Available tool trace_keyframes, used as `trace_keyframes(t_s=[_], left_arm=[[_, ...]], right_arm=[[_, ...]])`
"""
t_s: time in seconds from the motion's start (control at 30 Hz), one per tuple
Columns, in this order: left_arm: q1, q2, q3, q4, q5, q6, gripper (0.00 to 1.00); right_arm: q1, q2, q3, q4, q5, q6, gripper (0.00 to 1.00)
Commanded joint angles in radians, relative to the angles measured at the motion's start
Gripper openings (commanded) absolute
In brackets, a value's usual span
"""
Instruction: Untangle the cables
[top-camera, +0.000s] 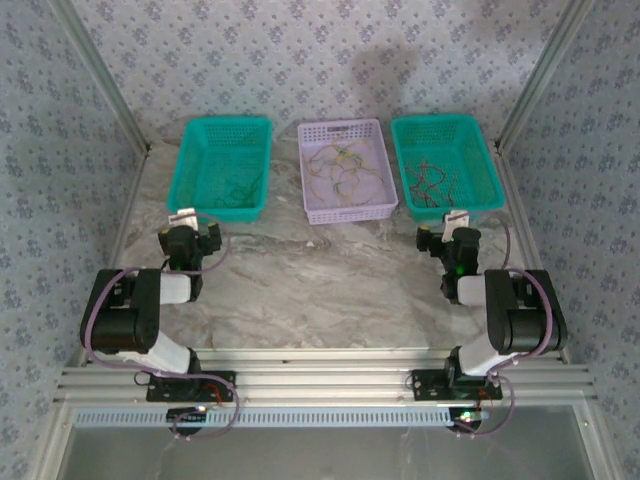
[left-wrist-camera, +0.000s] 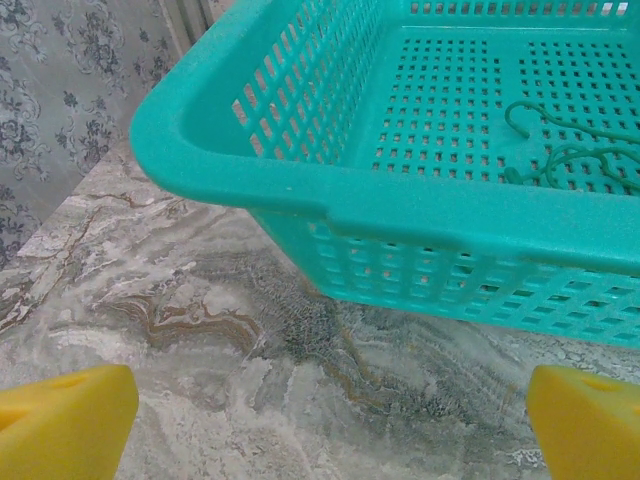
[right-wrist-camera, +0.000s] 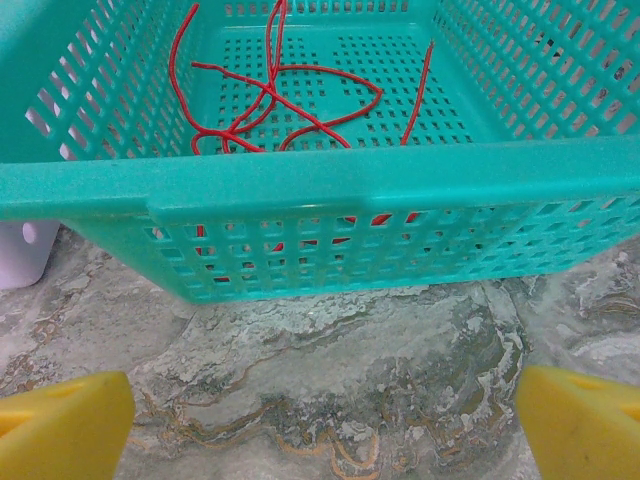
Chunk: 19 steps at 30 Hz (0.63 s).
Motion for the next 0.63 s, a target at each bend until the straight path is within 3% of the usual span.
trace_keyframes(t_s=[0.0, 0.6], left_arm=[[0.004, 0.003, -0.008, 0.037, 0.016, -0.012, 1.0], [0.009, 0.003, -0.002, 0.028, 0.053, -0.004, 1.0]], right_arm=[[-0.007, 0.007, 0.02, -0.01, -0.005, -0.002, 1.0], [-0.009, 0.007, 0.021, -0.01, -0.006, -0.002, 1.0]])
